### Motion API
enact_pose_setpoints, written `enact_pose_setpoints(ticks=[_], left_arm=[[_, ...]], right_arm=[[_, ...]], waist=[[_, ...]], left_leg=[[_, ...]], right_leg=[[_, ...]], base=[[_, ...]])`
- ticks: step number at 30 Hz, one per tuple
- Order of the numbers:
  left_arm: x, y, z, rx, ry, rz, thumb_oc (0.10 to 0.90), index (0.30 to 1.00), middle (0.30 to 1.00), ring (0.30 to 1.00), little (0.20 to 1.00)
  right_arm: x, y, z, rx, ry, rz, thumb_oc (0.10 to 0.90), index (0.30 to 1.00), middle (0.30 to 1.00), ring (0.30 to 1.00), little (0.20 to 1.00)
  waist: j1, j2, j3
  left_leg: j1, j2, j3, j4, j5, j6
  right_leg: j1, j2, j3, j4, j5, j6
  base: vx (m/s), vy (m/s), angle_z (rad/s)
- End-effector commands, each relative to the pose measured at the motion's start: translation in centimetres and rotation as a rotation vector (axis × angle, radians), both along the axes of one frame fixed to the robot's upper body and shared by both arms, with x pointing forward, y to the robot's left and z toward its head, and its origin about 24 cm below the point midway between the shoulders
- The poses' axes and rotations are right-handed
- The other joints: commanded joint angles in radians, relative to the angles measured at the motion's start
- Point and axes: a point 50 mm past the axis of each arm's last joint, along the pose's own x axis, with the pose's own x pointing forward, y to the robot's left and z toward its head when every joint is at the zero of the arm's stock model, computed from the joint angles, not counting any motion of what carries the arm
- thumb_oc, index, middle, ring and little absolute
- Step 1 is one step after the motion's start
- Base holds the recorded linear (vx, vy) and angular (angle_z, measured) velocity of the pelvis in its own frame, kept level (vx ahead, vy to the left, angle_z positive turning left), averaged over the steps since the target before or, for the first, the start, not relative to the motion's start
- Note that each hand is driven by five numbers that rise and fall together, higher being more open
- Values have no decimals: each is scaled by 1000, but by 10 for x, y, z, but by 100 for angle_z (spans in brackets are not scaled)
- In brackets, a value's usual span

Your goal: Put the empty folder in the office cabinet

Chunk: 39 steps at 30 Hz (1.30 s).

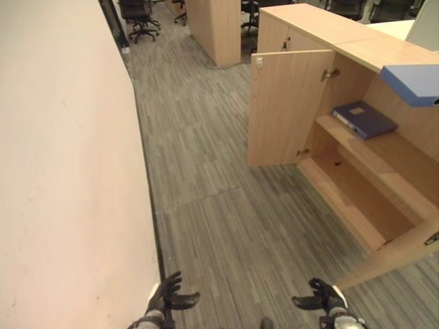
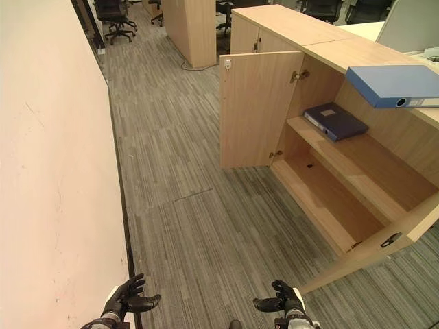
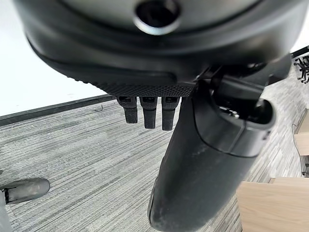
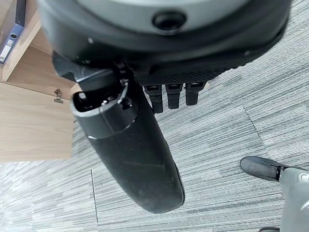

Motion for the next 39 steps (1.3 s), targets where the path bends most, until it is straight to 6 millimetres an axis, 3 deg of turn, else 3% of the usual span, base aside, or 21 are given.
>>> enact_pose_setpoints(ticks=[1, 22, 24, 25, 30, 31, 32, 34, 36, 39], left_arm=[[36, 9, 20, 59, -132, -57, 800, 900, 900, 900, 900], [39, 11, 18, 63, -116, -50, 800, 900, 900, 900, 900], [41, 12, 19, 61, -119, -46, 800, 900, 900, 900, 900], [44, 12, 21, 59, -129, -46, 800, 900, 900, 900, 900], [49, 11, 24, 52, -150, -49, 800, 900, 900, 900, 900], [50, 9, 23, 41, -152, -42, 800, 900, 900, 900, 900], [51, 9, 23, 37, -151, -33, 800, 900, 900, 900, 900], [51, 8, 22, 34, -150, -26, 800, 900, 900, 900, 900], [49, 8, 21, 30, -143, -29, 800, 900, 900, 900, 900], [46, 9, 19, 44, -120, -36, 800, 900, 900, 900, 900]], right_arm=[[35, -3, 19, -34, -136, 51, 800, 900, 900, 900, 900], [36, -6, 21, -29, -136, 51, 800, 900, 900, 900, 900], [39, -7, 23, -29, -148, 53, 800, 900, 900, 900, 900], [41, -8, 24, -28, -159, 50, 800, 900, 900, 900, 900], [44, -12, 28, -39, -175, 50, 800, 900, 900, 900, 900], [44, -15, 28, -47, -169, 42, 800, 900, 900, 900, 900], [44, -15, 28, -49, -166, 36, 800, 900, 900, 900, 900], [43, -16, 27, -50, -161, 31, 800, 900, 900, 900, 900], [40, -18, 26, -54, -148, 32, 800, 900, 900, 900, 900], [39, -21, 25, -66, -134, 34, 800, 900, 900, 900, 900]], waist=[[5, -39, 11], [-7, -32, 25], [-7, -32, 36], [-8, -36, 53], [-3, -45, 75], [4, -52, 93], [8, -52, 101], [14, -52, 103], [36, -57, 92], [62, -46, 88]], left_leg=[[-7, 76, 35, -4, -7, -91], [-14, 101, 25, 15, -1, -105], [-39, 109, 24, 66, -10, -109], [-89, 115, 26, 150, -24, -117], [-184, 109, 7, 320, -31, -133], [-244, 107, -14, 452, 12, -140], [-273, 103, -30, 482, 40, -139], [-307, 99, -40, 478, 47, -134], [-362, 94, -52, 386, 28, -125], [-409, 123, -78, 255, 124, -140]], right_leg=[[89, -90, -1, 7, -136, 119], [83, -66, -3, 29, -161, 94], [64, -65, 1, 65, -176, 84], [40, -64, 10, 106, -195, 70], [27, -59, 23, 122, -206, 41], [41, -59, 28, 120, -209, 29], [50, -57, 30, 120, -217, 25], [58, -58, 33, 124, -231, 25], [77, -61, 53, 135, -266, 31], [114, -44, 81, 142, -307, 35]], base=[[0, 0, 0], [6, -30, 3], [-48, -99, 1], [-67, -71, 1], [-43, -87, 10], [33, -98, 13], [88, -105, 8], [139, -10, -16], [254, 39, -21], [288, 55, -11]])
